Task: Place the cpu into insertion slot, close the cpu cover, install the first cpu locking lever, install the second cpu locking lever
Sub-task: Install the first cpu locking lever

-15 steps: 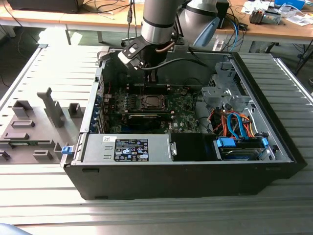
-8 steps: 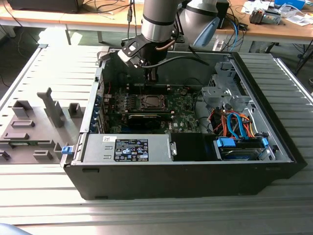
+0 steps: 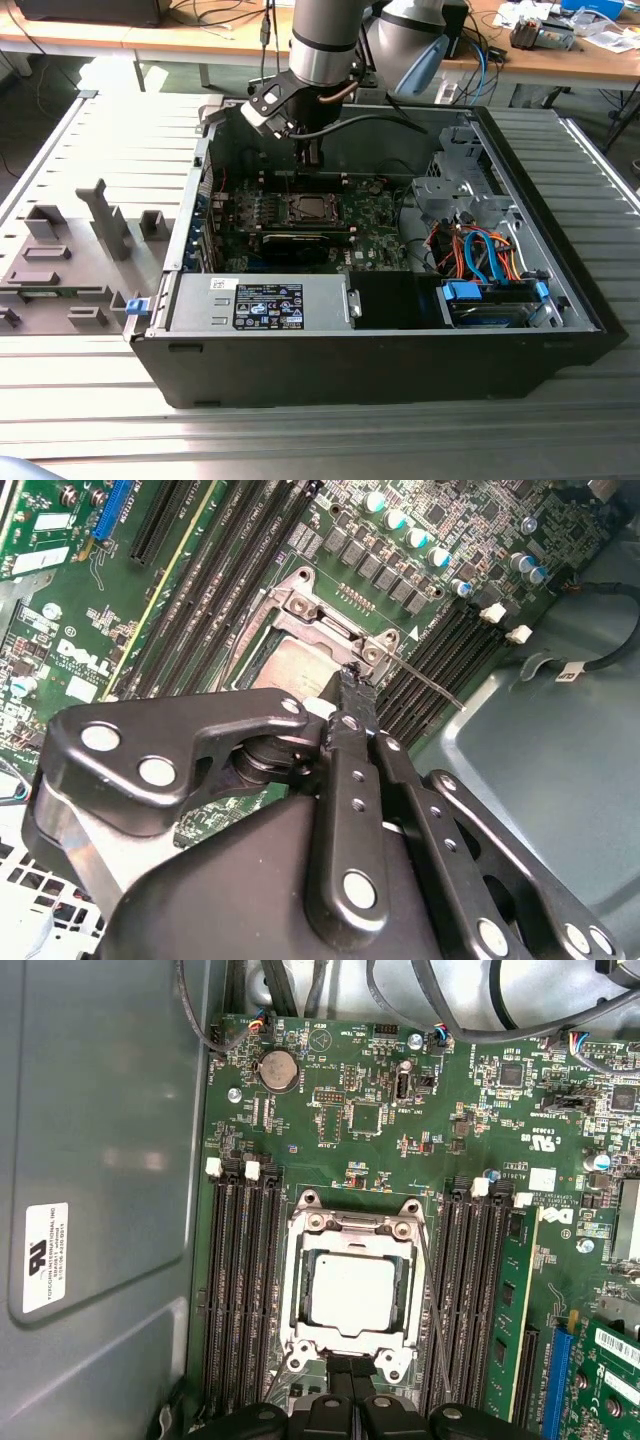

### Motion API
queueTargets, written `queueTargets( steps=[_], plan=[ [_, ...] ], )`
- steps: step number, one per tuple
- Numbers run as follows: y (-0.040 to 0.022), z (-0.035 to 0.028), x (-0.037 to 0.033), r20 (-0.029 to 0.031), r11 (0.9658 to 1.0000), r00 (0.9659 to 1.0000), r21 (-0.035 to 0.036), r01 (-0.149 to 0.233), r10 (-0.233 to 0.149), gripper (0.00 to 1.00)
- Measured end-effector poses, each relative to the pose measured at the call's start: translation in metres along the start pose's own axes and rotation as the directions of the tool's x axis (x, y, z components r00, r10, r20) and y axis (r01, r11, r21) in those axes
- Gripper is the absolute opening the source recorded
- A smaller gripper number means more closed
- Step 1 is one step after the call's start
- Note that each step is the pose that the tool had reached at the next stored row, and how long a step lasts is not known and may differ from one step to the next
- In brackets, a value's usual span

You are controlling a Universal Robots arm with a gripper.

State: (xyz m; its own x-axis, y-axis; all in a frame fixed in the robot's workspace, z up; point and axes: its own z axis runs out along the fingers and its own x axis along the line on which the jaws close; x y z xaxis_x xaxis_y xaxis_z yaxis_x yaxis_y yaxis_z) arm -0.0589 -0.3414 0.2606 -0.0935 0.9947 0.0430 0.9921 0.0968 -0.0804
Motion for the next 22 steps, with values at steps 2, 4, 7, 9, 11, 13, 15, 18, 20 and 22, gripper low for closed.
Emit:
queueTargets(
  steps=[2, 4, 7, 9, 11, 13, 15, 18, 20, 22],
  plan=[
    [0.0000, -0.0001, 0.0000, 0.0000, 1.0000, 1.0000, 0.0001, 0.000, 0.000, 0.11],
    [0.0000, -0.0001, -0.0001, 0.0006, 1.0000, 1.0000, 0.0003, 0.006, -0.006, 0.11],
    [0.0000, -0.0001, -0.0001, 0.0023, 0.9988, 0.9988, 0.0020, 0.049, -0.049, 0.11],
    [0.0001, 0.0000, -0.0001, 0.0047, 0.9952, 0.9952, 0.0042, 0.098, -0.098, 0.11],
    [0.0001, -0.0001, -0.0001, 0.0065, 0.9920, 0.9920, 0.0056, 0.126, -0.126, 0.11],
    [0.0000, -0.0001, -0.0001, 0.0081, 0.9888, 0.9888, 0.0068, 0.149, -0.149, 0.11],
    [0.0000, -0.0001, -0.0001, 0.0097, 0.9851, 0.9851, 0.0081, 0.172, -0.172, 0.11],
    [0.0000, -0.0001, -0.0001, 0.0126, 0.9775, 0.9775, 0.0104, 0.211, -0.211, 0.11],
    [0.0000, 0.0000, -0.0001, 0.0143, 0.9714, 0.9713, 0.0120, 0.237, -0.237, 0.11],
    [0.0000, -0.0001, -0.0002, 0.0160, 0.9648, 0.9647, 0.0136, 0.263, -0.263, 0.11]
  ],
)
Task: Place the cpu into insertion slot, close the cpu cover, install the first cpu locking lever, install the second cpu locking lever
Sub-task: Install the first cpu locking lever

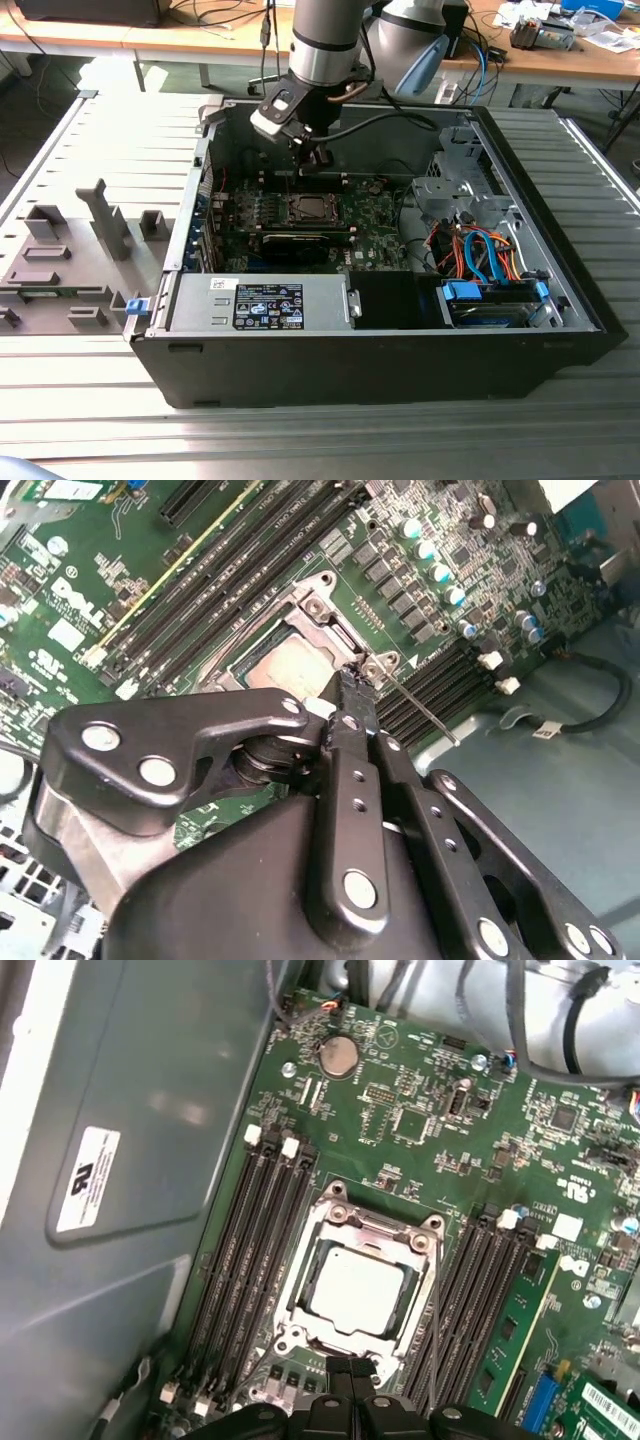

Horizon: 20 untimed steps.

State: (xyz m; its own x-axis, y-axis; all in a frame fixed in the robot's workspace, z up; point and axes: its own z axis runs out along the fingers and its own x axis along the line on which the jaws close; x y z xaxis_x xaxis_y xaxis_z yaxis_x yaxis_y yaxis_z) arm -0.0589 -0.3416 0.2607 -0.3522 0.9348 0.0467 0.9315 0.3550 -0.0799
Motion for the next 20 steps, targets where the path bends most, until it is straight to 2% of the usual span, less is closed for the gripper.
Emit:
queueTargets(
  steps=[4, 7, 12, 14, 19, 20],
  plan=[
    [0.0000, 0.0000, 0.0000, 0.0036, 0.9988, 0.9988, 0.0022, 0.050, -0.050, 0.11],
    [0.0000, 0.0000, -0.0001, 0.0063, 0.9963, 0.9963, 0.0041, 0.086, -0.086, 0.11],
    [0.0000, 0.0000, -0.0001, 0.0103, 0.9890, 0.9889, 0.0073, 0.148, -0.148, 0.11],
    [0.0000, 0.0000, -0.0001, 0.0121, 0.9810, 0.9810, 0.0092, 0.194, -0.194, 0.11],
    [0.0001, 0.0000, -0.0001, 0.0173, 0.9568, 0.9567, 0.0147, 0.290, -0.291, 0.11],
    [0.0001, 0.0000, -0.0001, 0.0177, 0.9542, 0.9541, 0.0152, 0.299, -0.299, 0.11]
  ],
)
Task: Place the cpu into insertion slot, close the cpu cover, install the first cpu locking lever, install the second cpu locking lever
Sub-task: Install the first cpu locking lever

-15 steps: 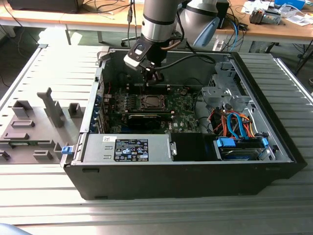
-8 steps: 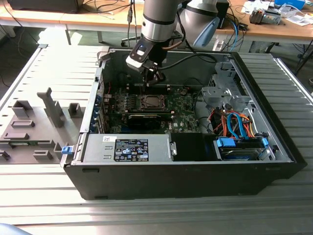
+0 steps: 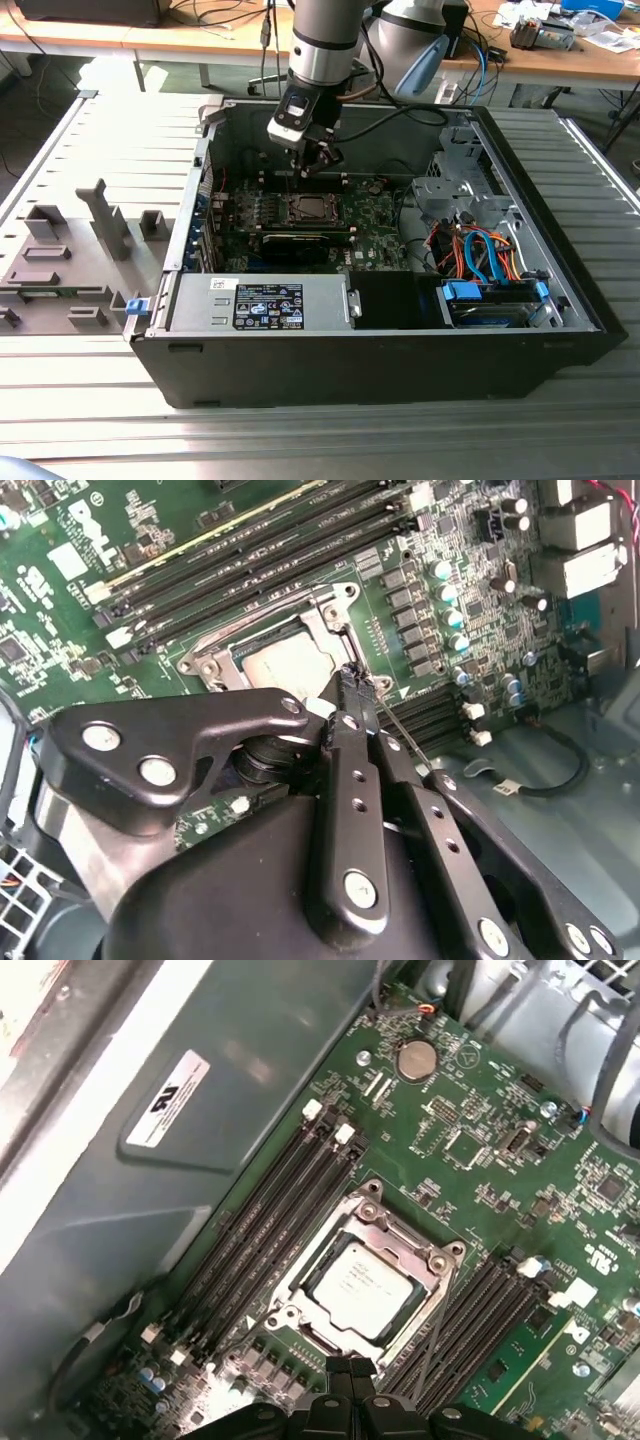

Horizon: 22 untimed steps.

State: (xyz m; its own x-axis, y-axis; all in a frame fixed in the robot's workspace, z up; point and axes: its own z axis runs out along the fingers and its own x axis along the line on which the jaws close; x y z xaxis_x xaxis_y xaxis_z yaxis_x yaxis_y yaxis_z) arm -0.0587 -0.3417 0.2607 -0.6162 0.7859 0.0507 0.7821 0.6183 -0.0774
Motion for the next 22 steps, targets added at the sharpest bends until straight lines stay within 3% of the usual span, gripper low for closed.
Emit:
queueTargets(
  steps=[5, 8, 10, 11, 16, 20, 22],
  plan=[
    [0.0001, 0.0000, 0.0000, 0.0043, 0.9974, 0.9974, 0.0029, 0.072, -0.072, 0.11],
    [0.0001, 0.0000, -0.0001, 0.0077, 0.9919, 0.9919, 0.0057, 0.127, -0.127, 0.11],
    [0.0001, 0.0000, -0.0001, 0.0100, 0.9867, 0.9867, 0.0076, 0.162, -0.162, 0.11],
    [0.0001, 0.0000, -0.0001, 0.0116, 0.9821, 0.9820, 0.0090, 0.188, -0.188, 0.11],
    [0.0001, 0.0000, -0.0001, 0.0146, 0.9706, 0.9705, 0.0121, 0.240, -0.240, 0.11],
    [0.0001, 0.0000, -0.0001, 0.0180, 0.9554, 0.9552, 0.0158, 0.295, -0.295, 0.11],
    [0.0001, 0.0000, -0.0001, 0.0196, 0.9462, 0.9461, 0.0177, 0.323, -0.323, 0.11]
  ],
)
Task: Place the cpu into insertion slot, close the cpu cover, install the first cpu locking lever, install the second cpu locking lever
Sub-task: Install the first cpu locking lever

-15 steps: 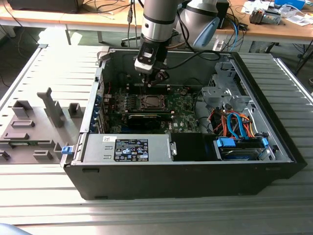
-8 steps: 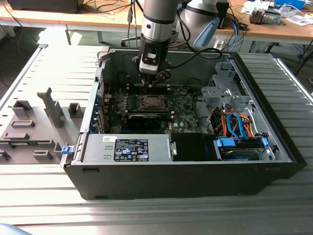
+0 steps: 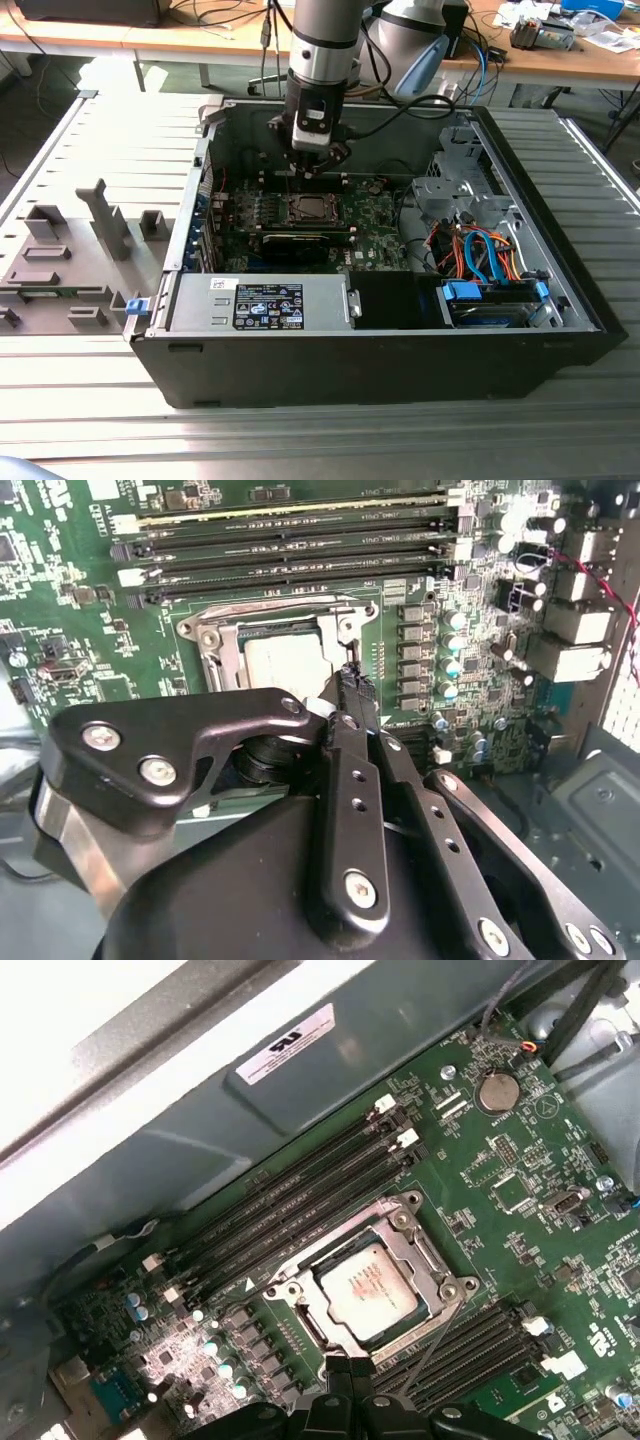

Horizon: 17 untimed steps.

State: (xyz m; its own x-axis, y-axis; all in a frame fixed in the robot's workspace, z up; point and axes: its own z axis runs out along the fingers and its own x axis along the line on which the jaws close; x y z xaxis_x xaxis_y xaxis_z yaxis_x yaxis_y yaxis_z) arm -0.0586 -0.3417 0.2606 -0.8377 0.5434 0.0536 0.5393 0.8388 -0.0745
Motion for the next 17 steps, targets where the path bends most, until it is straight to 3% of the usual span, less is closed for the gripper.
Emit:
queueTargets(
  steps=[7, 17],
  plan=[
    [0.0000, 0.0000, 0.0000, 0.0046, 0.9979, 0.9979, 0.0034, 0.065, -0.065, 0.11],
    [0.0000, 0.0000, 0.0000, 0.0114, 0.9859, 0.9859, 0.0094, 0.167, -0.167, 0.11]
  ],
)
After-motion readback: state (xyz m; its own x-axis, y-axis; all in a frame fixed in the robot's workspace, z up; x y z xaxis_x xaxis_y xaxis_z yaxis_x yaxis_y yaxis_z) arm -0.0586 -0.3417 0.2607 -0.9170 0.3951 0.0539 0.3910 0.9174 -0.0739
